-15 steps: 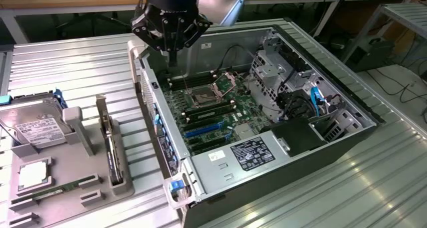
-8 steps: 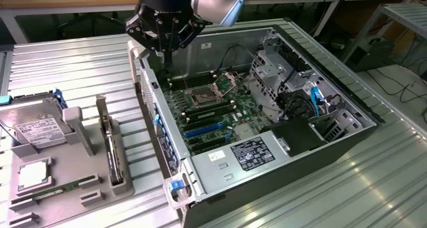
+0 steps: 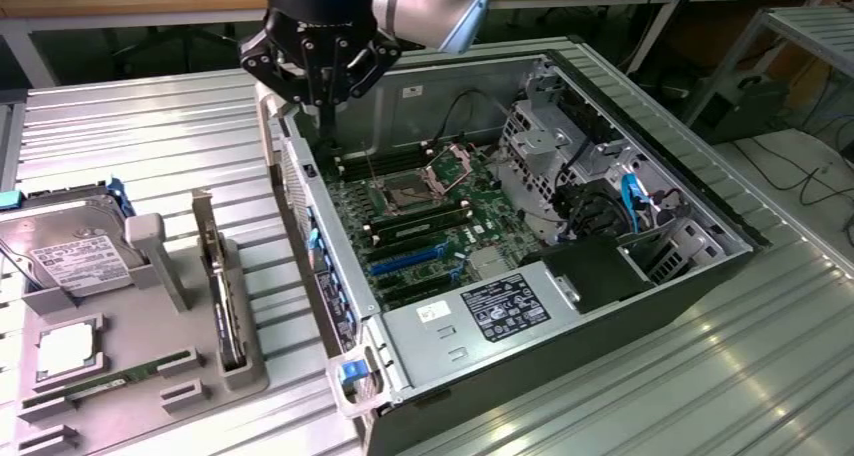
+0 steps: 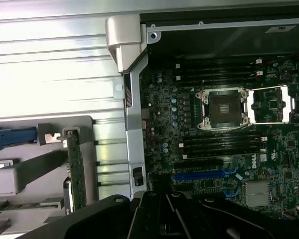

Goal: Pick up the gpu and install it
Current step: 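Reach for the gpu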

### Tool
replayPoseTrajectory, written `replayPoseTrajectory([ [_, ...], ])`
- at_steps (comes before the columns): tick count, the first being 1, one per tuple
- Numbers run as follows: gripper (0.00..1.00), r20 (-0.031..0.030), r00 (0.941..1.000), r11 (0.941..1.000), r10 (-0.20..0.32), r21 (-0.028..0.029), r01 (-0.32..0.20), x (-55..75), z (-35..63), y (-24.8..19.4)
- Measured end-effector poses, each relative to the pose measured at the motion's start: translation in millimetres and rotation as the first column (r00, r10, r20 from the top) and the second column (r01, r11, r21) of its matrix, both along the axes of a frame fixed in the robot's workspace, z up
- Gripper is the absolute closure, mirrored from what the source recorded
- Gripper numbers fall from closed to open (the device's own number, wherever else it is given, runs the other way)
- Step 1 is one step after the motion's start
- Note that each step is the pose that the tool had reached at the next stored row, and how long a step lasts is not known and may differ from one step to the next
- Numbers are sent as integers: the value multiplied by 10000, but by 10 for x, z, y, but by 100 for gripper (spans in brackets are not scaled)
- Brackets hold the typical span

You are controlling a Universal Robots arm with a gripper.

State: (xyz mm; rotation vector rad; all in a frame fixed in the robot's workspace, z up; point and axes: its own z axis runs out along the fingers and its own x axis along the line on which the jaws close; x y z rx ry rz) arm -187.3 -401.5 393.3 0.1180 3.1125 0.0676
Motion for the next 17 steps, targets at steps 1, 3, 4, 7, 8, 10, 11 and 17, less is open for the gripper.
replayPoseTrajectory([
  [1,89,0,10000,10000,0,0,0,-10,0,0],
  [3,89,0,10000,10000,0,0,0,-37,0,0],
  [4,89,0,10000,10000,0,0,0,-53,0,-1],
  [7,89,0,10000,10000,1,0,-1,-94,0,-2],
  [8,89,-1,10000,10000,0,-1,0,-120,1,-2],
  [10,89,0,10000,10000,1,0,-1,-145,0,-3],
  [11,89,0,10000,10000,1,0,-1,-156,0,-4],
  [17,89,0,10000,10000,-1,0,1,-227,0,-7],
])
